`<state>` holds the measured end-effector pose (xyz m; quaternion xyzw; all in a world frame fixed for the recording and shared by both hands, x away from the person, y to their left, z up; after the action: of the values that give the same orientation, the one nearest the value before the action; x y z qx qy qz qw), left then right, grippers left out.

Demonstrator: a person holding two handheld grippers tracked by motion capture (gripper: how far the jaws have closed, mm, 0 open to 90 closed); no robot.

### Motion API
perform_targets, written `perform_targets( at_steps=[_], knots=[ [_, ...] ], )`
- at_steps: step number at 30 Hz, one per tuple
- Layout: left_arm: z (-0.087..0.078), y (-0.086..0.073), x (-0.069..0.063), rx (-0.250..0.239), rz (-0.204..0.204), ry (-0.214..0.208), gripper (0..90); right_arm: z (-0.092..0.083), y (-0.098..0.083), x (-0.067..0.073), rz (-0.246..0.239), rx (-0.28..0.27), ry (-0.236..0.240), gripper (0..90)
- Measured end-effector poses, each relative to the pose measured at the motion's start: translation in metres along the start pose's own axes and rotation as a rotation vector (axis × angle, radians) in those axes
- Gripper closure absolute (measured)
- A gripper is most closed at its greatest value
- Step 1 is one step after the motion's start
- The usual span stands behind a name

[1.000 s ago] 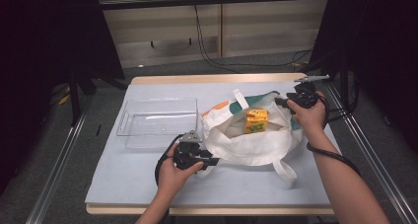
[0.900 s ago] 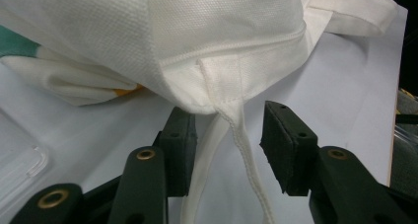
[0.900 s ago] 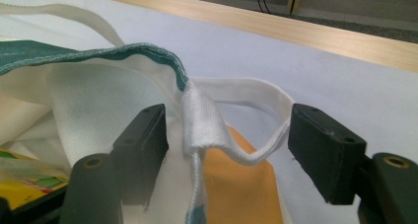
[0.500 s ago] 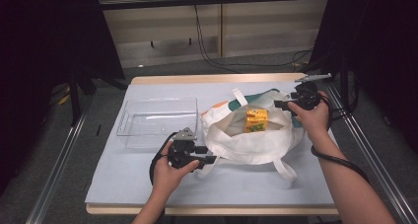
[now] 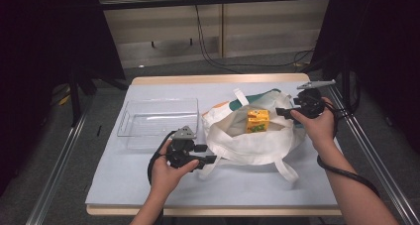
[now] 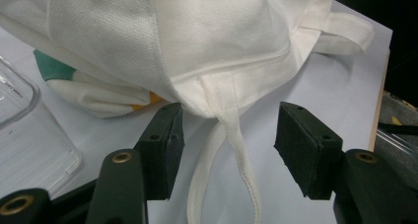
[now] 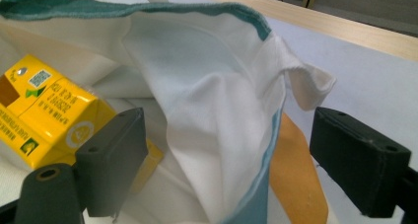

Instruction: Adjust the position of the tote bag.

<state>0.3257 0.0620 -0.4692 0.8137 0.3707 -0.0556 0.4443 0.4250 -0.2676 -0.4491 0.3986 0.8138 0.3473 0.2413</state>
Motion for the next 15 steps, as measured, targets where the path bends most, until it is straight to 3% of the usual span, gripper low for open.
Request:
perform_targets(
  at_steps=[15],
  knots=[
    [-0.001, 0.013, -0.003, 0.021, 0.021, 0.007, 43.2, -0.010, -0.008, 0.009, -0.016, 0.012, -0.010, 12.3]
  ],
)
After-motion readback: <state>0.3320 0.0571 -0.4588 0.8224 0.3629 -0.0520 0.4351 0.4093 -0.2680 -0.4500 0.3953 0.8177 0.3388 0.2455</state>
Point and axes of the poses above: each handheld gripper's, and its own axes: z roughly forward along the jaws, y roughly out of its top, x roughly to its left, the point moved 7 cm from there along z, roughly forward along the jaws, and after that the axes turned 14 degrees about -z, right-handed, at the moved point
